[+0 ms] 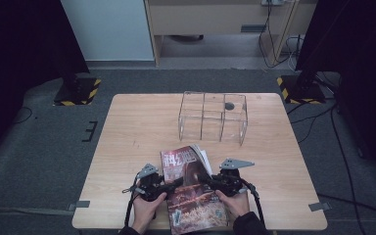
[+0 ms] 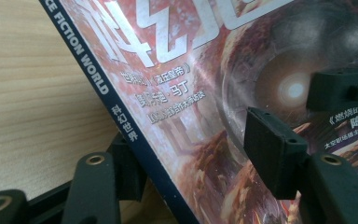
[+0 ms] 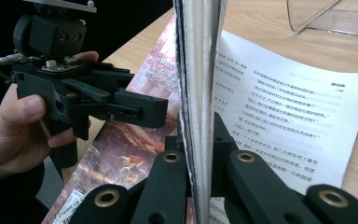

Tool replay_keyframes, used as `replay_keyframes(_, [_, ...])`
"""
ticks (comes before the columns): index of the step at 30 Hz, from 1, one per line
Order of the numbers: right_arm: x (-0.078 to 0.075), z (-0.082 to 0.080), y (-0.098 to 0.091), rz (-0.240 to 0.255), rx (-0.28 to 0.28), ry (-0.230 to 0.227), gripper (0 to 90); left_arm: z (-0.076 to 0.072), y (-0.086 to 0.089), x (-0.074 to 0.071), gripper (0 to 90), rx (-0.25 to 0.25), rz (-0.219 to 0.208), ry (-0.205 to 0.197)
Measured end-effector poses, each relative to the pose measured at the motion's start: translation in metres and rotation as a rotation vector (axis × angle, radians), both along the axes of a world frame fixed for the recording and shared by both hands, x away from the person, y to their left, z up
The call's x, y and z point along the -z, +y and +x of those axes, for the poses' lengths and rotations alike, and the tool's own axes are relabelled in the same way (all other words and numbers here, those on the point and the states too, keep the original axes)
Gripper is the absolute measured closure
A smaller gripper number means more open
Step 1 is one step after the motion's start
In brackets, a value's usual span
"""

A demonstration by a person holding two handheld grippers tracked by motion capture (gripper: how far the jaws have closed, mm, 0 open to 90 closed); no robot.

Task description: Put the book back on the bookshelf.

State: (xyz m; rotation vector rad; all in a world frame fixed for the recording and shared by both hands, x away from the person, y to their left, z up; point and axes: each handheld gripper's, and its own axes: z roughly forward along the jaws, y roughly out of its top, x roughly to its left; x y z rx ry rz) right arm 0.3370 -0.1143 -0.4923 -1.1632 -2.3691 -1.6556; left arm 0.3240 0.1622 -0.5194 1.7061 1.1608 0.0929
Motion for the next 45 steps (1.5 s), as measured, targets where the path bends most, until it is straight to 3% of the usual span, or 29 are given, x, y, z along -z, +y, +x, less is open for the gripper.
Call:
replay_keyframes(7, [0.001,0.0,-0.004,-0.011,-0.008,-0.005,88.6,0.009,-0.005,0.007,47.9,0.0,-0.014,0.046])
replay_keyframes(10, [0.001,0.0,-0.008,0.026,-0.009,-0.002,88.9,0.011,-0.005,0.01,45.2,0.005,-0.021,0.051])
replay_keyframes(14, [0.0,-0.001,-0.009,0.023,-0.016,-0.013,88.8,0.011,-0.007,0.011,40.5,0.019,-0.006,0.055])
replay_keyframes(19, [0.004,0.002,-0.009,-0.009,-0.005,-0.005,88.4,0.01,-0.004,0.006,59.4,-0.001,-0.014,0.059])
replay_keyframes(23, [0.006,0.003,-0.01,-0.022,0.011,0.001,86.5,0.006,-0.005,0.001,68.4,-0.015,-0.004,0.054])
replay_keyframes(29, [0.011,0.006,-0.016,-0.078,0.056,0.009,77.9,-0.001,-0.009,-0.011,75.0,-0.009,-0.003,-0.002])
replay_keyframes(33, [0.015,0.007,-0.023,-0.074,0.072,0.023,69.8,-0.004,-0.013,-0.022,77.6,0.007,-0.028,-0.034])
replay_keyframes(40, [0.013,0.008,-0.037,-0.06,0.119,0.004,52.7,-0.01,-0.01,-0.046,83.3,0.028,-0.084,-0.082])
replay_keyframes(45, [0.015,0.009,-0.05,-0.095,0.18,-0.021,49.4,-0.016,-0.008,-0.063,83.7,0.034,-0.067,-0.142])
